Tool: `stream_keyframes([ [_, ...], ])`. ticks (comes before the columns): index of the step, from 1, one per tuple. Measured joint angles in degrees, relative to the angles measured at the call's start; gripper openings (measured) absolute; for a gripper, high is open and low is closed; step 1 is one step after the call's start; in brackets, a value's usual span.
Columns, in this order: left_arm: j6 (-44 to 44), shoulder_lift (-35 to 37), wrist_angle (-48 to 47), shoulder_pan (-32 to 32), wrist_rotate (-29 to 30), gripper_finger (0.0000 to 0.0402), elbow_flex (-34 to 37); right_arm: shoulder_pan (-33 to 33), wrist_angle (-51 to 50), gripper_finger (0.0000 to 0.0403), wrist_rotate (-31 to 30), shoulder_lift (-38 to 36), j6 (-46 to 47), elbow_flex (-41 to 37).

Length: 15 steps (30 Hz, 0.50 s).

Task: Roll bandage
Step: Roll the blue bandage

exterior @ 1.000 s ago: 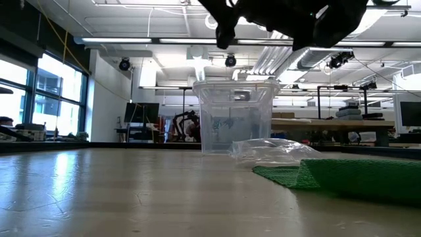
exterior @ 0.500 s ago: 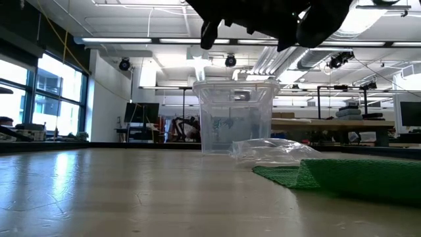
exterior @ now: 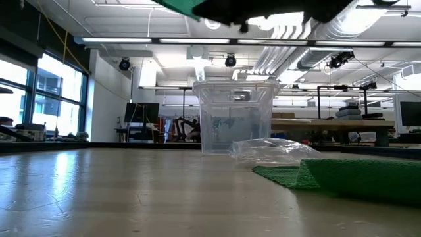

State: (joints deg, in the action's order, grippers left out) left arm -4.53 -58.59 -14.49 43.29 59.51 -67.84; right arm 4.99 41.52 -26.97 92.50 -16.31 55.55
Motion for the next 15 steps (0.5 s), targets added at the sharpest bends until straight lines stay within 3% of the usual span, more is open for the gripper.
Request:
stream_keyframes([
  [3,-5.20,-0.02,-2.60,0.00,5.79,0.0000,1.33,3.05,-1.73,0.0001,-12.21,-3.94,-11.86,0.00],
  [6,-9.33,-0.02,-4.61,-0.14,11.34,0.0000,2.59,6.64,-1.66,0.0000,-20.15,-6.80,-22.18,0.00],
  [11,-19.03,-0.04,-12.93,-1.62,16.61,0.0000,2.65,12.27,-0.99,0.0000,-26.96,-9.58,-34.17,0.00],
  [15,-26.77,-0.04,-20.12,-3.90,17.33,0.0000,2.65,16.10,1.62,0.0000,-27.57,-9.78,-40.52,0.00],
])
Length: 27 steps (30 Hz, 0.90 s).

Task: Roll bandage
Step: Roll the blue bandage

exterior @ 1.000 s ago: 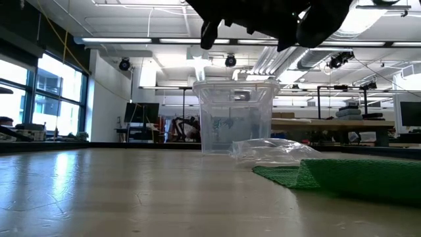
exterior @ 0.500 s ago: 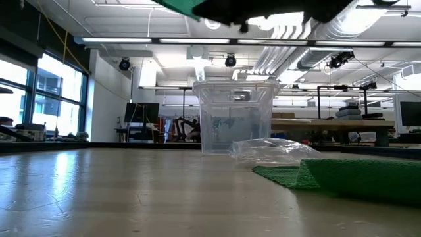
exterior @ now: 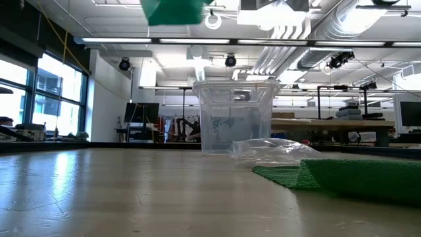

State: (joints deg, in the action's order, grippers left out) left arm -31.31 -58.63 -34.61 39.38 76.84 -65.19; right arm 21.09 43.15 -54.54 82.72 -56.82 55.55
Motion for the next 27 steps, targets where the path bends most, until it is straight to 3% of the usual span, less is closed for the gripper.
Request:
stream_keyframes([
  [5,-7.90,0.00,-8.88,-2.77,-0.05,0.0000,0.00,4.57,1.06,0.0000,0.38,0.00,-1.12,0.00],
  [7,-9.06,0.00,-10.51,-3.96,0.02,0.0000,0.00,6.28,-0.49,0.0000,3.22,-0.03,1.09,0.00],
  [9,-8.35,0.00,-10.78,-5.33,0.08,0.0000,0.00,7.34,-4.95,0.0000,10.42,-0.07,6.65,0.00],
  [14,-0.13,0.72,-7.66,-9.56,0.42,0.0000,0.00,3.97,-18.12,0.0000,39.06,0.05,26.10,0.00],
  [18,11.98,2.56,0.14,-12.18,0.38,0.0000,0.00,-1.60,-24.86,0.0000,52.22,1.37,36.62,0.00],
  [23,28.45,5.07,11.96,-13.25,-5.41,0.0000,0.00,-6.01,-28.55,0.0000,56.70,5.19,38.53,0.00],
  [27,33.31,6.07,15.46,-13.08,-9.63,0.0000,-0.02,-7.27,-30.43,0.0000,55.51,8.83,35.74,0.00],
])
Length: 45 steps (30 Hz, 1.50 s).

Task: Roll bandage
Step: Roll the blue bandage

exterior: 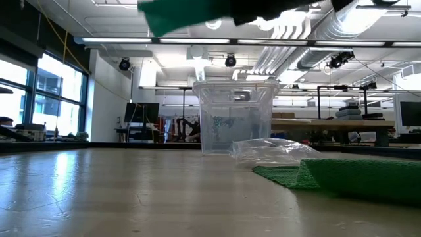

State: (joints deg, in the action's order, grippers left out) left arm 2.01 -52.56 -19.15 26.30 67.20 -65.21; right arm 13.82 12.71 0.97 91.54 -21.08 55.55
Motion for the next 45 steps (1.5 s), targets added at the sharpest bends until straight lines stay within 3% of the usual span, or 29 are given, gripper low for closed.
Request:
stream_keyframes([
  [12,0.19,5.08,0.19,0.72,5.60,0.0000,0.00,0.78,-13.40,0.0000,-1.00,2.69,8.24,0.00],
  [22,-1.14,3.23,-0.71,0.72,-8.51,0.0000,0.00,0.31,-3.37,0.0000,-3.83,2.69,-1.84,0.00],
  [29,-3.88,-2.32,-0.71,0.72,-11.21,0.0000,0.00,-1.15,0.87,0.0000,-4.89,2.69,-9.03,0.00],
  [32,-5.06,-4.76,-0.77,0.72,-11.43,0.0000,0.00,-0.60,0.99,0.0003,-8.15,2.69,-13.52,0.00],
  [35,-6.63,-6.63,-0.72,0.75,-11.41,0.0000,0.00,1.10,2.28,0.0023,-13.54,2.69,-20.43,0.00],
  [40,-7.50,-7.99,-0.73,0.72,-10.74,0.0000,0.00,4.51,8.92,0.0093,-23.24,2.69,-33.76,0.00],
  [45,-7.37,-7.81,-0.72,0.43,-6.82,0.0000,0.00,7.25,16.55,0.0152,-22.85,2.69,-39.80,0.00],
])
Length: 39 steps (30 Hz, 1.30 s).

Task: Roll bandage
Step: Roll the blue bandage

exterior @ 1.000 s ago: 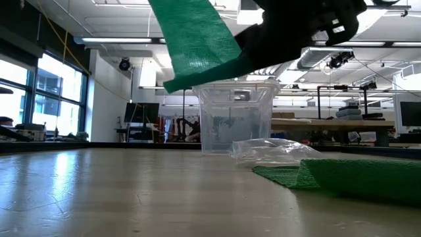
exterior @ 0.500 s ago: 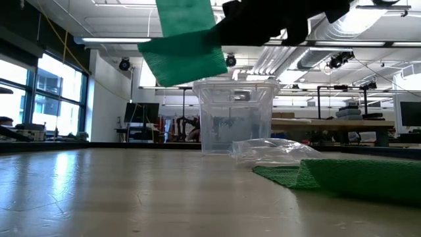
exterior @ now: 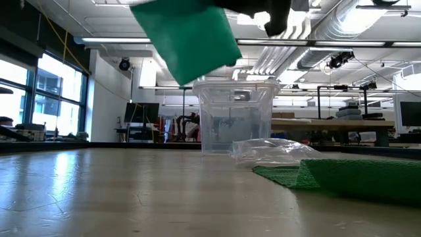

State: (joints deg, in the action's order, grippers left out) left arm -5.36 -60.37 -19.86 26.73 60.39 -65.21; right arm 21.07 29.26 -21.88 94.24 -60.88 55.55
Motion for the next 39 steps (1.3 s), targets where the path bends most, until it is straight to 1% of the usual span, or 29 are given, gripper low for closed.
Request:
stream_keyframes([
  [3,2.24,0.66,0.08,-0.84,3.38,0.0000,0.00,0.79,-0.06,0.0173,3.25,0.00,2.75,0.00],
  [7,5.47,1.67,0.07,-2.91,5.80,0.0000,0.00,0.39,-2.22,0.0190,4.30,0.00,9.12,0.00],
  [12,8.31,2.96,0.26,-5.13,5.92,0.0000,0.00,-1.06,-1.79,0.0212,4.29,0.00,13.98,0.00],
  [16,8.76,3.05,0.16,-5.39,5.86,0.0000,0.00,-2.39,0.19,0.0233,4.30,0.00,17.39,-0.02],
  [19,9.55,2.93,0.12,-5.37,3.34,0.0000,-0.01,-3.40,4.34,0.0243,4.55,0.00,19.87,-0.01],
  [20,9.80,2.88,0.10,-5.37,2.02,0.0000,0.00,-3.57,5.54,0.0244,5.56,0.00,18.94,0.00],
  [21,9.98,2.78,0.06,-5.37,0.94,0.0000,0.00,-3.64,6.59,0.0245,6.56,0.00,16.05,0.00],
  [22,9.97,2.62,0.10,-5.36,0.16,0.0000,0.00,-3.59,7.56,0.0245,7.45,0.00,11.12,-0.02],
  [25,9.17,2.52,-0.07,-5.35,-0.27,0.0000,-0.02,-2.55,9.84,0.0245,8.43,0.00,-11.29,0.00],
  [27,8.50,2.52,-0.34,-5.35,-0.27,0.0000,0.00,-1.74,9.95,0.0245,7.47,0.00,-26.66,0.00],
  [28,8.18,2.52,-0.45,-5.35,-0.27,0.0000,-0.02,-1.43,9.66,0.0245,6.11,0.00,-33.22,0.00],
  [30,7.33,2.52,-1.15,-5.35,-0.28,0.0000,-0.02,-1.28,8.25,0.0245,4.39,0.00,-42.15,0.00],
  [32,6.14,2.52,-2.37,-5.35,-0.27,0.0000,-0.02,-1.28,7.38,0.0245,3.34,0.00,-46.02,-0.02],
  [34,4.84,2.52,-3.68,-5.35,-0.27,0.0000,-0.02,-1.28,7.83,0.0245,3.34,0.00,-45.89,-0.02],
  [37,3.35,2.52,-5.06,-5.35,-0.27,0.0000,-0.02,-1.05,9.11,0.0245,5.76,0.00,-41.73,-0.02],
  [39,2.99,2.52,-5.46,-5.35,-0.22,0.0000,-0.02,-0.56,10.82,0.0245,7.50,0.00,-36.07,-0.02],
])
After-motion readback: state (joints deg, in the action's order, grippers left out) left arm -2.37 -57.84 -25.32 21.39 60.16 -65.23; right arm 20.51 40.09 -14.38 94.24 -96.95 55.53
